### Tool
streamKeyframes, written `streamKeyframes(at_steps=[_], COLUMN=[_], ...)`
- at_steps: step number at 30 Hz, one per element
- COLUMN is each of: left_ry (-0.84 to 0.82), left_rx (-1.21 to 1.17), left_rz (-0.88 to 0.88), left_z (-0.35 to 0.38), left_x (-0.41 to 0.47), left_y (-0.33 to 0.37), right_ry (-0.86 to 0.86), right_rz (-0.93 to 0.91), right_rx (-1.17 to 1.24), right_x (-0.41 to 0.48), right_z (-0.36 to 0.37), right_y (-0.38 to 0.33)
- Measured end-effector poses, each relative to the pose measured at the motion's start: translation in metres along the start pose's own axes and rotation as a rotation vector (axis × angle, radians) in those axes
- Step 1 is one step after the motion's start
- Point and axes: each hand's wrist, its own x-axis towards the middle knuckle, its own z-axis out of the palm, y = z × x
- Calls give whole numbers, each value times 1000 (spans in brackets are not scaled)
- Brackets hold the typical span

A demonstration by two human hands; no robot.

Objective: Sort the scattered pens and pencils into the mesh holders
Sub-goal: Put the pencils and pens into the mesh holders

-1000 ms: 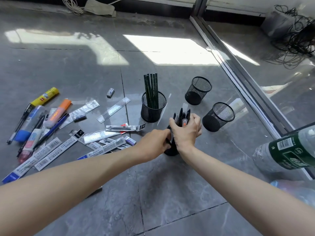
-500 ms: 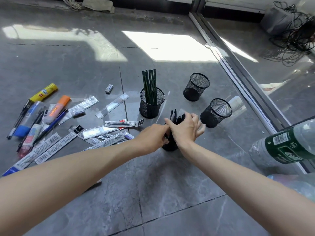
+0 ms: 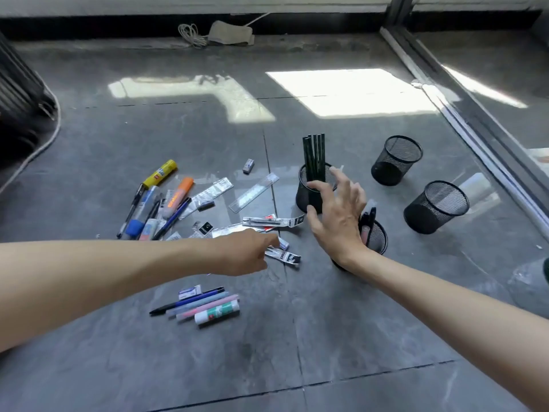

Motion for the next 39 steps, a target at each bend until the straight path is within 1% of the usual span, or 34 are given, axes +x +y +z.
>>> streamKeyframes(at_steps=[1,3,6,9,11,13,15,21,25,28,30,31,33,35,36,37,38,39], left_ry=[-22,-58,-75,28,143,245,302,331,371,386,386,401,541,648,687,711,733,740], left_rx=[19,31,37,51,83,123,147,205,150,182,266,329,464,530,533,521,517,514], left_rz=[-49,-149,-282,-401,-495,-571,-608,-564,-578,-526,-450,-387,-152,88,180,241,280,288], left_z=[-1,0,10,25,30,31,29,29,34,33,30,31,35,38,39,41,41,40], left_x=[-14,-38,-61,-64,-60,-54,-48,-18,-9,-15,-21,-24,-32,-44,-47,-49,-51,-55], left_y=[-14,-42,-83,-121,-142,-156,-171,-197,-196,-184,-170,-162,-149,-135,-130,-127,-124,-122], right_ry=[-75,-291,-649,-901,-1011,-1062,-1088,-1090,-1035,-909,-816,-795,-841,-991,-1076,-1132,-1136,-1113], right_rz=[-45,-102,-269,-411,-464,-484,-471,-331,-257,-200,-184,-192,-170,-54,23,73,88,90], right_rx=[27,65,-39,-64,-82,-88,-82,12,70,149,199,225,295,432,528,584,572,500], right_x=[1,2,5,5,2,2,4,10,11,14,18,19,21,20,16,11,5,-2], right_z=[5,15,34,48,56,62,69,87,91,88,85,83,81,77,75,73,72,72], right_y=[-11,-34,-56,-66,-68,-68,-69,-71,-78,-86,-95,-101,-115,-130,-136,-142,-146,-148])
